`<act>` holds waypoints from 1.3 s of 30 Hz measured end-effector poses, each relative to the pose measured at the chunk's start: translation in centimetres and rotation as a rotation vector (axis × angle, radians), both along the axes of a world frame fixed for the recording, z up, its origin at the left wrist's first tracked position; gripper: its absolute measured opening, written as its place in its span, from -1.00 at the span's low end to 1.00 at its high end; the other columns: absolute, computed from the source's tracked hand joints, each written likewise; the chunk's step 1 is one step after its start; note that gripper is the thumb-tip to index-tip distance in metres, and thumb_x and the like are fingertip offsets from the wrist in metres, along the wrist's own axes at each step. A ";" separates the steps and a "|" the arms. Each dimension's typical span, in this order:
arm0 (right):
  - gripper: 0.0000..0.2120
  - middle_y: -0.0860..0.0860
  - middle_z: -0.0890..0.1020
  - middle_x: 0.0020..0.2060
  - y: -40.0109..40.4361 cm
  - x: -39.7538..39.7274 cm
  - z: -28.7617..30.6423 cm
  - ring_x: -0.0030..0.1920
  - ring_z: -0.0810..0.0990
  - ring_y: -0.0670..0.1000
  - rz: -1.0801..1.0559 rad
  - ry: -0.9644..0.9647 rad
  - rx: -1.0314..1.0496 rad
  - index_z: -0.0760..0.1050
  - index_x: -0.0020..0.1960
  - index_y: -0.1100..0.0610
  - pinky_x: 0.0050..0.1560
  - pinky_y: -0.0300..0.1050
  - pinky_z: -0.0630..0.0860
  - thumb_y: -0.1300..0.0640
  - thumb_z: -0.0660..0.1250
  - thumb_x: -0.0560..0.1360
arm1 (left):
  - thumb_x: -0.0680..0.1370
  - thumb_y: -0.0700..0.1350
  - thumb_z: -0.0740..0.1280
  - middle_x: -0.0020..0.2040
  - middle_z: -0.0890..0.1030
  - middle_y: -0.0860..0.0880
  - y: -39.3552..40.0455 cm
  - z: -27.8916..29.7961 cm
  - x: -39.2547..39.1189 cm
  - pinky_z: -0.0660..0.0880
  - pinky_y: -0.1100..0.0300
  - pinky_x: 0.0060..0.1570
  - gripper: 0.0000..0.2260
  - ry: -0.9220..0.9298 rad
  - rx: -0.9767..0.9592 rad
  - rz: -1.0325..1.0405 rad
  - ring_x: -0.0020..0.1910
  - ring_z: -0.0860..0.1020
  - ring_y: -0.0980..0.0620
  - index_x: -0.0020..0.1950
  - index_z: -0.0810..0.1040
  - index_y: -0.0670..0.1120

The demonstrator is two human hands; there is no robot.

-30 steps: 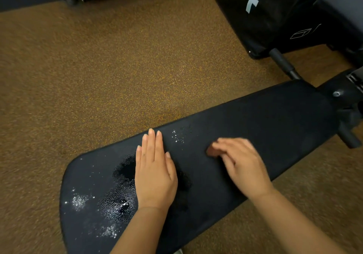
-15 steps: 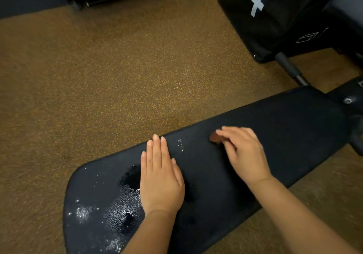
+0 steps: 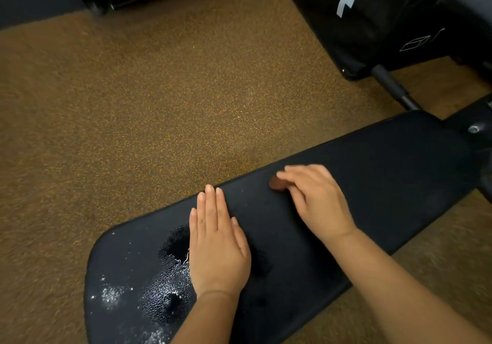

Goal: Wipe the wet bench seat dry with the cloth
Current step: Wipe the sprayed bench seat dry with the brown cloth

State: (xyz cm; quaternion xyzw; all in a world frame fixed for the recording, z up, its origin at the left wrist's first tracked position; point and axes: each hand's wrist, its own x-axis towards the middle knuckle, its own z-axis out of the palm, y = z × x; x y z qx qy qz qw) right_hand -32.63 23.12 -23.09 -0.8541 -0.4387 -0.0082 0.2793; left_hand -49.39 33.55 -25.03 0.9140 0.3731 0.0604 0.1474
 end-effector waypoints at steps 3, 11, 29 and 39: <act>-0.74 0.07 0.66 0.01 5.1 -2.3 -0.4 -0.02 0.57 0.14 -0.112 0.041 0.064 0.63 0.05 0.15 0.11 -0.09 0.44 0.25 0.23 0.45 | 0.57 -0.08 -0.03 0.53 0.14 -0.12 0.1 -0.2 0.0 0.00 0.01 0.45 -0.50 -0.008 0.002 0.009 0.51 0.06 -0.05 0.50 0.18 -0.22; -0.73 -0.09 0.59 0.19 0.4 -6.8 0.8 0.15 0.52 -0.03 0.275 0.223 -0.042 0.58 0.20 0.04 0.17 -0.09 0.47 0.13 0.27 0.53 | 0.52 -0.12 -0.03 0.53 0.12 -0.09 0.3 0.1 -0.4 -0.06 0.06 0.46 -0.46 -0.089 -0.054 -0.014 0.52 0.01 0.01 0.51 0.16 -0.20; -0.57 0.04 0.33 0.45 -3.5 -3.0 -1.0 0.50 0.14 0.07 -0.266 0.080 -0.230 0.37 0.40 0.06 0.50 0.01 0.03 0.02 0.00 0.59 | 0.52 -0.09 0.16 0.39 0.41 -0.08 -2.9 1.9 2.0 0.12 -0.03 0.40 -0.62 -0.210 -0.164 -0.296 0.44 0.25 -0.08 0.34 0.44 -0.07; -0.58 0.04 0.34 0.44 -3.5 -3.2 -1.1 0.50 0.15 0.07 -0.273 0.070 -0.206 0.38 0.40 0.05 0.49 0.06 0.08 0.02 0.04 0.58 | 0.50 -0.19 0.13 0.22 0.57 -0.10 0.9 2.0 -1.1 0.36 0.08 0.30 -0.65 -0.228 -0.087 -0.355 0.27 0.48 -0.08 0.18 0.59 -0.13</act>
